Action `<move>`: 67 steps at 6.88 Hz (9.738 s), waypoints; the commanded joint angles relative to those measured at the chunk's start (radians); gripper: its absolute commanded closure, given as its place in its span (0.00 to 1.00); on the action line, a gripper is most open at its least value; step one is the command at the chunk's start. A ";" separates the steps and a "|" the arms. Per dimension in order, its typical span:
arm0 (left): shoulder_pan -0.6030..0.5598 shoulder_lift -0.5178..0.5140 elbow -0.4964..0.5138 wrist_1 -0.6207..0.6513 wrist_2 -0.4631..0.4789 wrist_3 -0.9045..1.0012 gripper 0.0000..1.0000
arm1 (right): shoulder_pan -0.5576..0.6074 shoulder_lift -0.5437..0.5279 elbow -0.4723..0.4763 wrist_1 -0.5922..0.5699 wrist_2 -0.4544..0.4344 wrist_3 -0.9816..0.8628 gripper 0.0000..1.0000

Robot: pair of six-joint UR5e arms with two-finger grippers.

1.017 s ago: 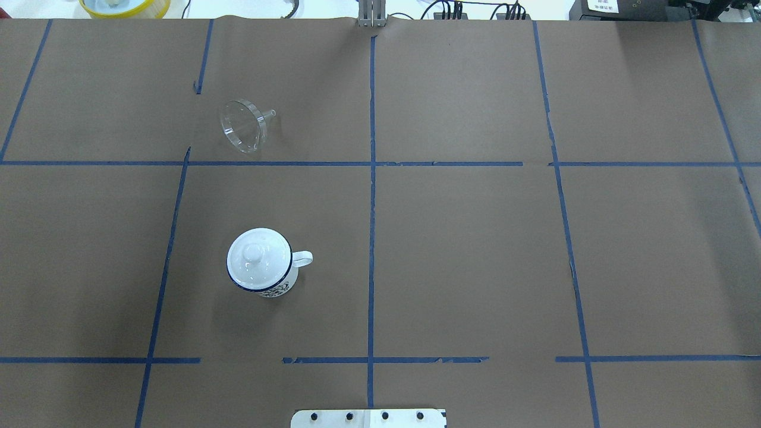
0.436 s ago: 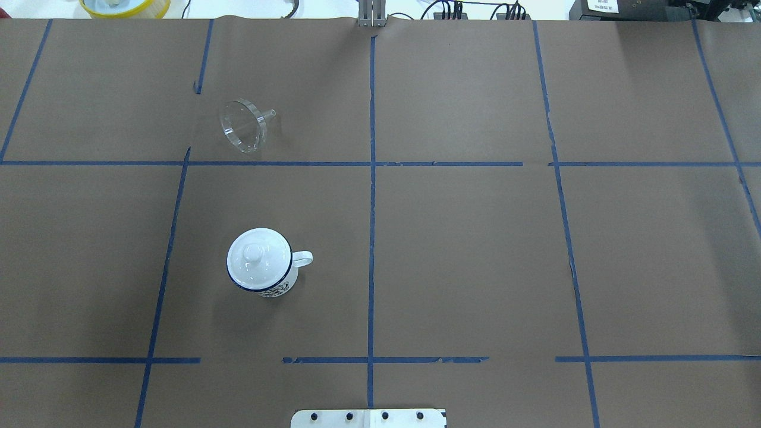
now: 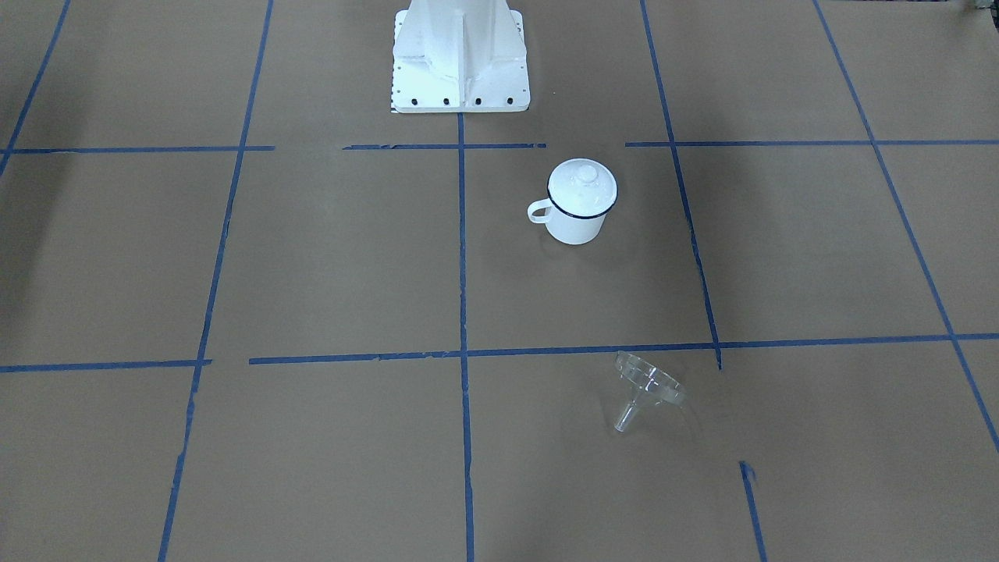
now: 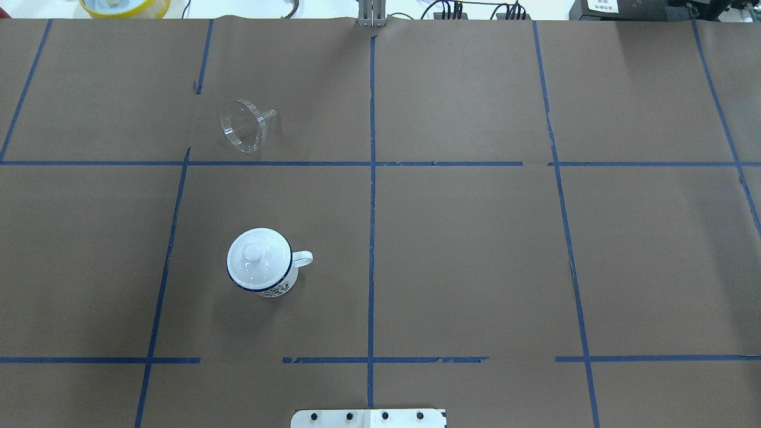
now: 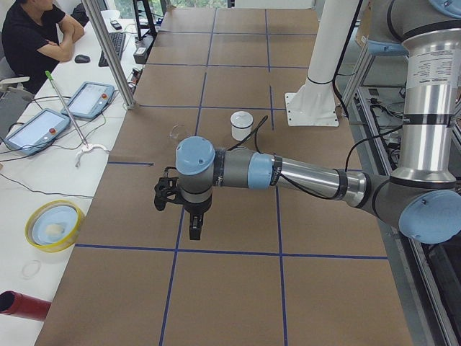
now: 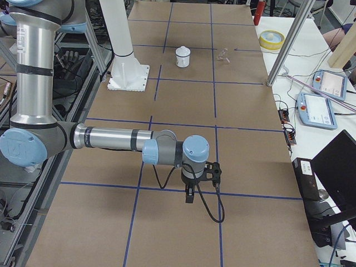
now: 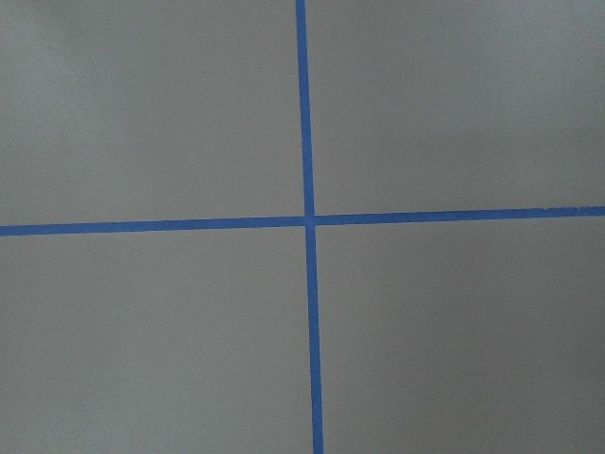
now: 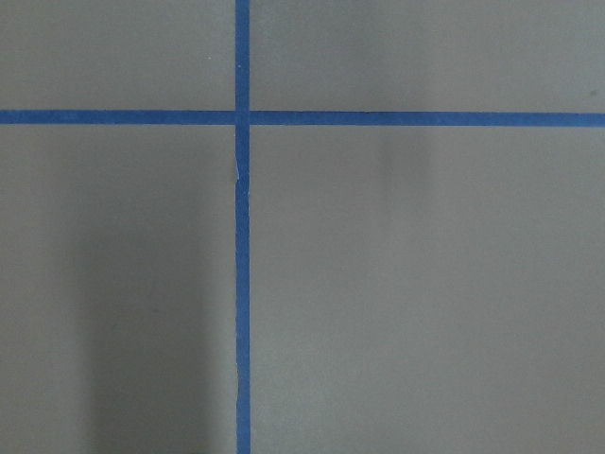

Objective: Place funnel on cup

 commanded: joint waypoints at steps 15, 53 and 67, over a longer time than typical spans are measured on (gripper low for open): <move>1.121 -0.500 -0.233 0.121 0.480 -1.876 0.06 | 0.000 0.000 0.001 0.000 0.000 0.000 0.00; 1.003 -0.095 -0.281 -0.298 0.530 -1.644 0.00 | 0.000 0.000 0.001 0.000 0.000 0.000 0.00; 0.799 -0.506 0.483 -1.247 0.661 -2.203 0.07 | 0.000 0.000 0.001 0.000 0.000 0.000 0.00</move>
